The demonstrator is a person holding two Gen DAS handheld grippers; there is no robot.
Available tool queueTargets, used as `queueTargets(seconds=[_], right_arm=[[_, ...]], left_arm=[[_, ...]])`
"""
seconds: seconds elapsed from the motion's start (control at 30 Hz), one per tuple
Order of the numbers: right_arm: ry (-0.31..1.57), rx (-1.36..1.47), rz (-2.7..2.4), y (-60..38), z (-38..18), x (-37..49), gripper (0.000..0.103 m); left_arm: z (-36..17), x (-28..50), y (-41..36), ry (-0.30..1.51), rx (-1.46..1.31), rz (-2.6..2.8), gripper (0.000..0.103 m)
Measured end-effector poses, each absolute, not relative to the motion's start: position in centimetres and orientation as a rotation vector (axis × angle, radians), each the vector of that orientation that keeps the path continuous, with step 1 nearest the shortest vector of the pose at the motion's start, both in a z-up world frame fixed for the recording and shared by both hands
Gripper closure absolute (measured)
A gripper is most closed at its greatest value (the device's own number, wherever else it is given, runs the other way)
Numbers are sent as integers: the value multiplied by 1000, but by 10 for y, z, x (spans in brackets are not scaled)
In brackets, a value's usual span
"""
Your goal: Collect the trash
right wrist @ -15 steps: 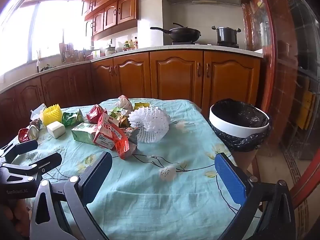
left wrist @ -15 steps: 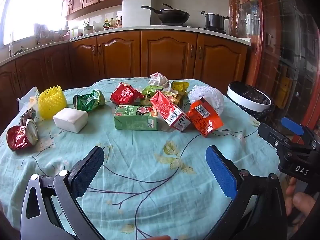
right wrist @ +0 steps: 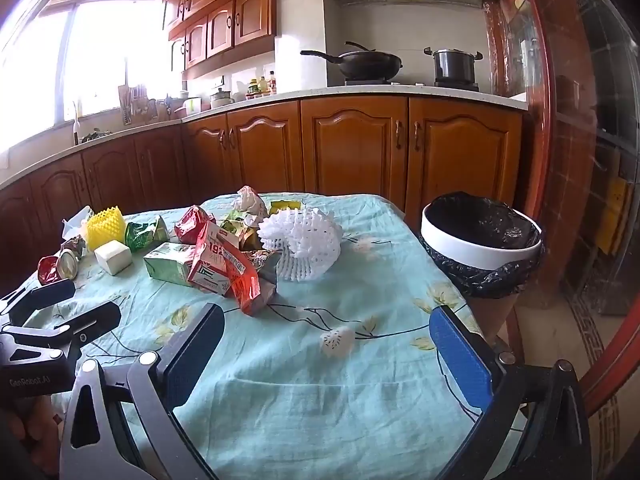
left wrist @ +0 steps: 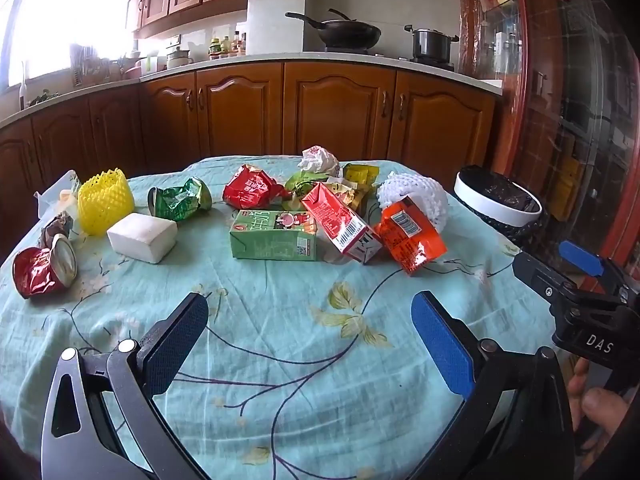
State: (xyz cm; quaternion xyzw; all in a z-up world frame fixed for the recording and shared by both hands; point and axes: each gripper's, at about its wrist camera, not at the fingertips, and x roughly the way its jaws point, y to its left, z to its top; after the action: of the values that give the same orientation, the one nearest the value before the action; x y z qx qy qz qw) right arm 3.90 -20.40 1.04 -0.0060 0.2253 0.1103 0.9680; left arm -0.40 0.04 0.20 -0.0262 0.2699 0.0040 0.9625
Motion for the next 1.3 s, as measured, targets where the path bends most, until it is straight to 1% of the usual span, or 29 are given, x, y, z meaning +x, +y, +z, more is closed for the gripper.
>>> queueTargets(seconds=[1.3], right_arm=[[449,5,245,-202,16,35,0]], left_arm=[[2,-5,5,541,-74,2,0]])
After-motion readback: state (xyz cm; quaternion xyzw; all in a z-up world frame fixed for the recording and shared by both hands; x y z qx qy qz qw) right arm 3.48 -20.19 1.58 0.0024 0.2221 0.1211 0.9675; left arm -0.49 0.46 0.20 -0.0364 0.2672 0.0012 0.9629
